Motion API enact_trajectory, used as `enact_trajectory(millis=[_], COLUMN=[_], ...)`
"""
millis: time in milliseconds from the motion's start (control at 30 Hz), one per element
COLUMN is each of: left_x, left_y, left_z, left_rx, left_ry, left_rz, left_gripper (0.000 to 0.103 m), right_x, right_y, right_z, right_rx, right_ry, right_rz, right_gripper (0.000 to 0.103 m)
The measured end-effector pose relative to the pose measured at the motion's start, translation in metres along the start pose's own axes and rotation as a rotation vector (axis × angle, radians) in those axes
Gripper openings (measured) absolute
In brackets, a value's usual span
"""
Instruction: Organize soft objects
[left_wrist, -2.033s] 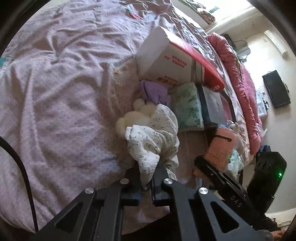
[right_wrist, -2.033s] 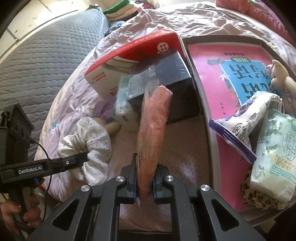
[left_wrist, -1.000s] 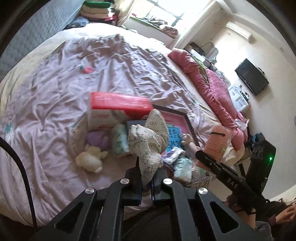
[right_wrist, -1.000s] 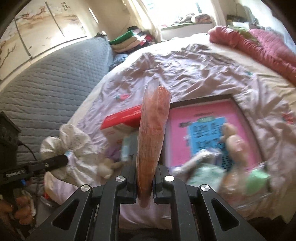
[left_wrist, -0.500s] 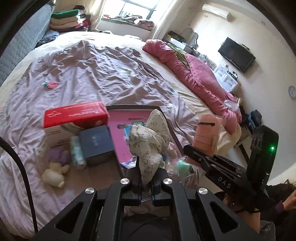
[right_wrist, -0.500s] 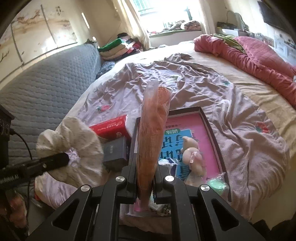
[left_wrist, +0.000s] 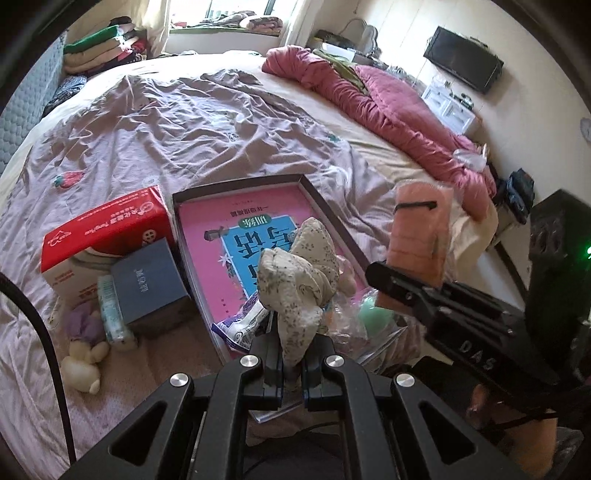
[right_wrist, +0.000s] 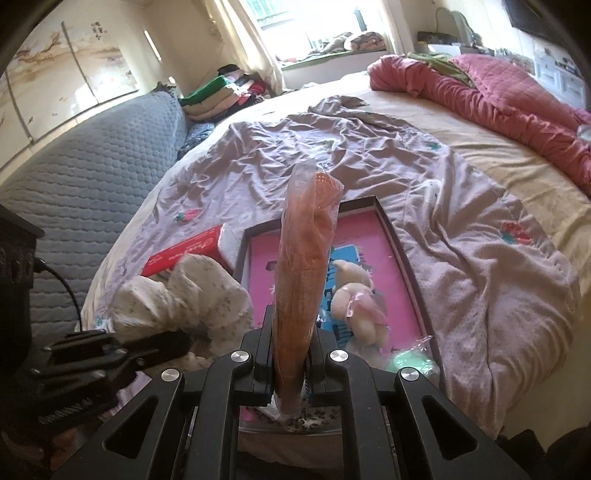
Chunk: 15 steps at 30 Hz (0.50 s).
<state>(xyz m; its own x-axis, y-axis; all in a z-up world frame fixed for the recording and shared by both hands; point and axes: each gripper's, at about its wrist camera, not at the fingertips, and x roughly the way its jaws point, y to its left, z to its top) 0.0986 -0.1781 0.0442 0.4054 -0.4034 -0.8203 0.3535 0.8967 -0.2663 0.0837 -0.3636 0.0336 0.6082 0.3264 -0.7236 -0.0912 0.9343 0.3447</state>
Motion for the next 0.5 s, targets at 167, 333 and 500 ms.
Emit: enact_trajectory(millis=[167, 333, 500], left_x=[0.016, 0.030, 0.040], left_y=[0.000, 0.004, 0.010], left_z=[-0.001, -0.003, -0.005], left_rx=[0.013, 0.007, -0.004], left_ry=[0.027, 0.054, 0.076], left_rz=[0.010, 0.012, 0.011], left_gripper=[0.006, 0.006, 0.006], right_x=[0.011, 0.022, 0.035], right_y=[-0.005, -0.006, -0.007], right_z=[-0.001, -0.005, -0.010], right_rx=[0.011, -0.001, -0.003], right_ry=[0.031, 0.057, 0.099], right_rz=[0.003, 0.002, 0.014], right_gripper=[0.013, 0.013, 0.013])
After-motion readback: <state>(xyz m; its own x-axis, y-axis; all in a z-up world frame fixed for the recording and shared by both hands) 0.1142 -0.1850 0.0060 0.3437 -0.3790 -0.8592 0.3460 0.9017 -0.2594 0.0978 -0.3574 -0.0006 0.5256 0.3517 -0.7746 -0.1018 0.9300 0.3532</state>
